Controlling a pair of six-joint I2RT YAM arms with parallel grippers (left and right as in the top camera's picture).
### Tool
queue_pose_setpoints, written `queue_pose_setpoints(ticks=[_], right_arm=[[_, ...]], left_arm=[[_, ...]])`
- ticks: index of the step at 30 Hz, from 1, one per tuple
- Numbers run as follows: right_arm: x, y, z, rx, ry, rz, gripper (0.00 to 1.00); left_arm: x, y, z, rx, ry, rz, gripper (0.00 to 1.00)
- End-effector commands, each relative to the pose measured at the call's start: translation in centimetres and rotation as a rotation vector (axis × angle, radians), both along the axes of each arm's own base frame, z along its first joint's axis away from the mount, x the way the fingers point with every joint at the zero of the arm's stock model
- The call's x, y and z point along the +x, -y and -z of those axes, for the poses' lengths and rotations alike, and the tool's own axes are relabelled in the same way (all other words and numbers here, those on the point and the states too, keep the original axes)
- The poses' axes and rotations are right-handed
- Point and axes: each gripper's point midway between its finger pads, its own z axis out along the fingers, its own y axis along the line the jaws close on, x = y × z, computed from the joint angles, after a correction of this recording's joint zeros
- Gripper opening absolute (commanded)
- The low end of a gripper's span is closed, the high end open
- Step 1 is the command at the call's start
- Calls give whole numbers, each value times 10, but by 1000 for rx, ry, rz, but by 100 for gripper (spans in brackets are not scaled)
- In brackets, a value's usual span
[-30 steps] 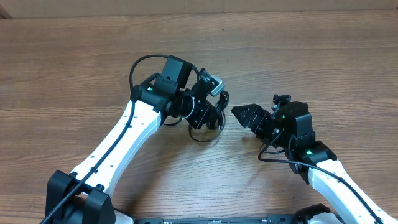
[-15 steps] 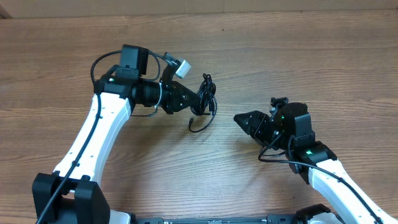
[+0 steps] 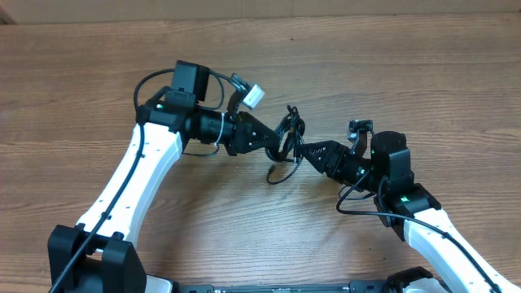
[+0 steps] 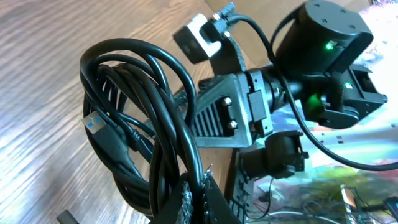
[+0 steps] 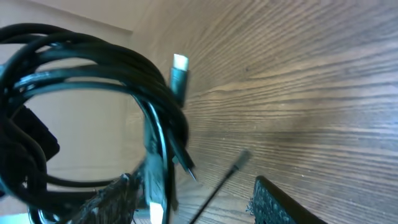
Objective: Untangle cables
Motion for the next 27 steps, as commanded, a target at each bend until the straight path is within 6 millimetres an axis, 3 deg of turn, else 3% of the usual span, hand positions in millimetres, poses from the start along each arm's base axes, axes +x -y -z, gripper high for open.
queue_pose_setpoints(ticks=[1, 10, 17, 23, 27], right_arm=[[2, -5, -10, 9, 41, -35, 53], [-7, -15, -15, 40, 42, -96, 42], [-10, -18, -16, 43, 45, -111, 5], [-17, -24, -22, 81, 44, -163, 4], [-18, -33, -44, 155, 103, -214, 4]], left_arm=[[-10, 10, -18, -44, 38, 49, 4], [-17, 22, -16, -27, 32, 68, 4], [-15, 21, -13, -11, 37, 59, 4], [-5, 15, 2, 81, 72, 12, 4], [-6, 16, 1, 79, 91, 26, 4]])
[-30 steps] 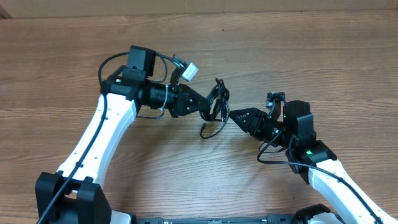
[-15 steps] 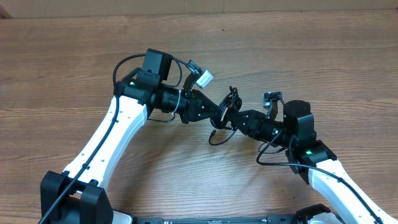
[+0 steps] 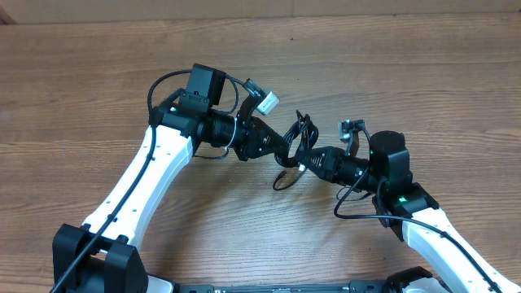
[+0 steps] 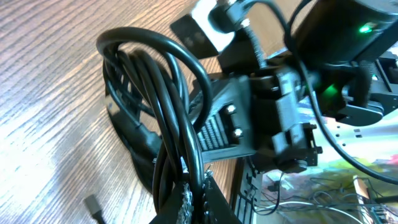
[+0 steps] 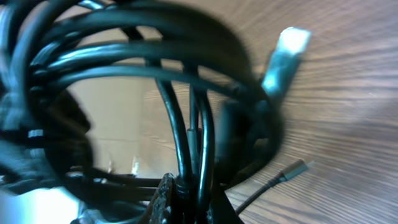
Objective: Untangle cables
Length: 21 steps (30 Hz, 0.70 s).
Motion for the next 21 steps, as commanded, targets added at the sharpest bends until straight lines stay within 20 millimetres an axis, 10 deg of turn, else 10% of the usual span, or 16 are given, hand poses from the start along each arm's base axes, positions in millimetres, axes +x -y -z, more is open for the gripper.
queue_pose_setpoints(ticks=[1, 21], right_arm=[[-5, -15, -35, 106, 75, -93, 4], [34, 6, -39, 50, 149, 140, 4]], left_arm=[[1, 1, -9, 11, 73, 8, 4], [-58, 35, -59, -320, 114, 316, 4]])
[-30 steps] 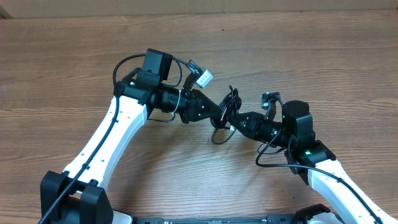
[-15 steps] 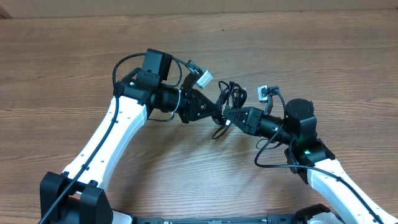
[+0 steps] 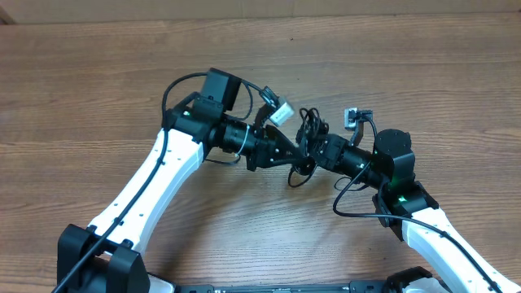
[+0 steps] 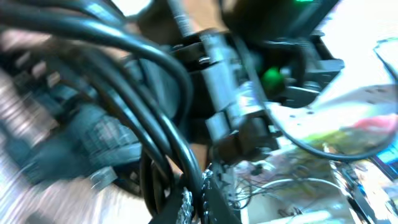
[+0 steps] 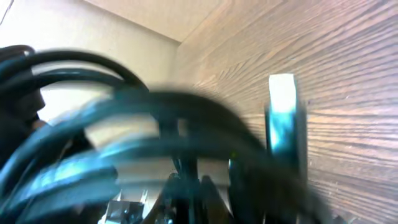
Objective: Untangle cables
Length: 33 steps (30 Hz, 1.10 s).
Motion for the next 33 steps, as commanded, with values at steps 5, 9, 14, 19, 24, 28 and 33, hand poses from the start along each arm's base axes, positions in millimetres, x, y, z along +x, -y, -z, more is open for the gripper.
queue_pose_setpoints(ticks=[5, 9, 14, 19, 24, 28, 33], right_arm=[[5, 1, -7, 1, 3, 30, 5], [1, 2, 5, -17, -50, 30, 28], [-2, 3, 10, -24, -78, 27, 61], [-2, 3, 11, -26, -82, 28, 84], [-2, 4, 12, -29, -86, 32, 100], [-5, 5, 19, -41, -121, 33, 100], [-12, 11, 39, -80, -214, 57, 100]], left_arm=[[-24, 8, -43, -226, 93, 152, 4], [-18, 9, -39, -202, 128, 135, 4], [-1, 8, -18, -62, 110, 37, 4], [21, 4, 1, 89, 17, -121, 4], [46, -1, 13, 191, -53, -294, 4], [78, -20, 30, 316, -188, -569, 4], [103, -52, 51, 425, -384, -903, 4]])
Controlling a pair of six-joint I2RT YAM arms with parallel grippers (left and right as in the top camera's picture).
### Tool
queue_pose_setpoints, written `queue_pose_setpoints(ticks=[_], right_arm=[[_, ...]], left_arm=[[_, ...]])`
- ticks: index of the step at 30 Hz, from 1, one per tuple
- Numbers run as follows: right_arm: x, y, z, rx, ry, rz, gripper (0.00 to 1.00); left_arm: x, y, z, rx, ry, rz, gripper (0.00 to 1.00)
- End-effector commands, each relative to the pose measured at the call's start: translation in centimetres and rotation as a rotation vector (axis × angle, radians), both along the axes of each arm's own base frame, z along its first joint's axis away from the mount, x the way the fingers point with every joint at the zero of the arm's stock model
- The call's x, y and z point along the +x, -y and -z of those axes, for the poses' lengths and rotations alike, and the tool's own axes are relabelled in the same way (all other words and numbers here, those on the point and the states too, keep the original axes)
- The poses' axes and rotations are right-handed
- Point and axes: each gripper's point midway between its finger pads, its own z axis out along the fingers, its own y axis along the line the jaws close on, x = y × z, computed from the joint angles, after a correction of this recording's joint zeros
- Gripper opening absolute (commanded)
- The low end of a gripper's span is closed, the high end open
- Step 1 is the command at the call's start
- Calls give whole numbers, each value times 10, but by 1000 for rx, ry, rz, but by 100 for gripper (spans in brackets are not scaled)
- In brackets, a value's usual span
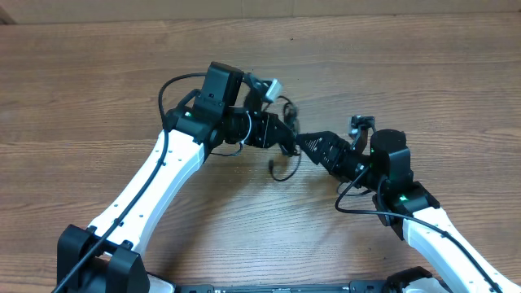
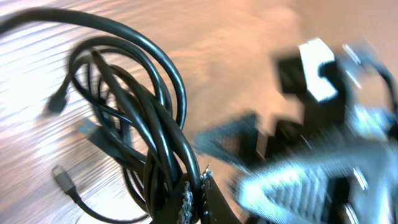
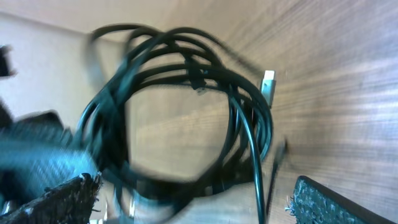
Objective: Untangle cables
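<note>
A coil of black cables hangs over the wooden table between the two arms. My left gripper is shut on it; in the left wrist view the strands run down into the closed jaws of that gripper. Loose plug ends dangle from the coil. My right gripper stands just right of the bundle, open. Its fingers sit wide apart in the right wrist view, with the coil in front of this gripper and a silver plug sticking out. Both wrist views are blurred.
The wooden table stretches all round the arms, its back edge along the top of the overhead view. One cable tail hangs down toward the table below the grippers. The two arms nearly touch at the bundle.
My right gripper has let go of the cable bundle and now stands open, a little further right. My left gripper keeps the bundle, now turned and slightly higher in the overhead view.
At first my left gripper held the coil while my right gripper stood open beside it. Then the right gripper was shut on the strands too, and both arms had carried the bundle to the right. Now only the left gripper holds it.
</note>
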Motion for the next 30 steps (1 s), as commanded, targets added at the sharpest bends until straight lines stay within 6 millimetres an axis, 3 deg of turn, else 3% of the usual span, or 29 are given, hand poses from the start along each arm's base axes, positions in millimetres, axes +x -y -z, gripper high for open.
queue_pose_setpoints(ticks=[1, 8, 18, 24, 30], right_arm=[[-7, -1, 7, -19, -41, -14, 100], [-18, 8, 30, -74, -146, 14, 100], [-19, 7, 29, -75, -140, 4, 100], [-27, -3, 22, -223, 169, -265, 100], [-35, -14, 10, -209, 296, -388, 100]], left_arm=[[31, -37, 10, 101, -148, -414, 5], [28, -62, 29, 112, -424, -786, 5], [30, -72, 35, 168, -399, -903, 5], [28, -68, 35, 157, -416, -886, 4], [21, -56, 29, 86, -495, -812, 4]])
